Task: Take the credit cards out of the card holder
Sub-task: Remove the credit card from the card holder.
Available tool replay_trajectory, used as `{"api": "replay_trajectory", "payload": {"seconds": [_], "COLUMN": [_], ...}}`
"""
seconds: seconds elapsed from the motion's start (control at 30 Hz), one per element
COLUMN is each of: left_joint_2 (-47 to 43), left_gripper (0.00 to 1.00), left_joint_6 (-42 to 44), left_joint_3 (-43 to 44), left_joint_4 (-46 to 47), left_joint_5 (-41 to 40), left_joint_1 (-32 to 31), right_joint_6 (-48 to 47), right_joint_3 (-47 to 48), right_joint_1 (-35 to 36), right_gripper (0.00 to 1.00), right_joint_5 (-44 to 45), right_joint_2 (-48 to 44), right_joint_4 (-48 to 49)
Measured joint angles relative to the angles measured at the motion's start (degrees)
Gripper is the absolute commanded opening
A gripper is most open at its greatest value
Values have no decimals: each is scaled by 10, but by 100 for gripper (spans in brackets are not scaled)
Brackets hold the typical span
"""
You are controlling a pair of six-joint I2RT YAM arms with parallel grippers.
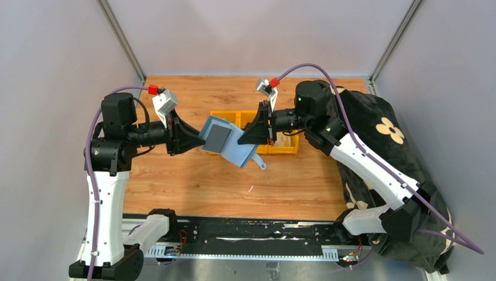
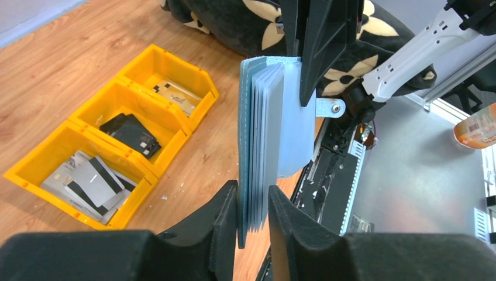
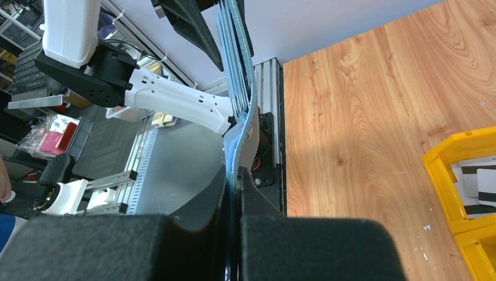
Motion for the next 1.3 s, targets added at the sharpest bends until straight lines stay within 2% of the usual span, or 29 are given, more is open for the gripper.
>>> {"api": "replay_trajectory", "payload": {"seconds": [0.1,0.4,0.87,1.3], "left_joint_2": [2,7,35,41], "left_gripper": [25,26,32,32], "left_joint_6": [2,4,4,11], "left_joint_3": [0,1,4,-1], "left_joint_4": [0,0,-1,-1], "left_joint_5": [-1,0,9,14], "left_joint_1": [0,0,0,0], "right_joint_6": [0,-7,-21,-1], "right_joint_3": [0,0,-4,-7], "right_joint_1": [0,0,-11,-11], "right_gripper": [0,0,0,0], "right_joint_5": [0,0,-4,-19], "right_joint_2": [-1,-4,-5,-5], "right_joint_4": [-1,-10,-27,7]}}
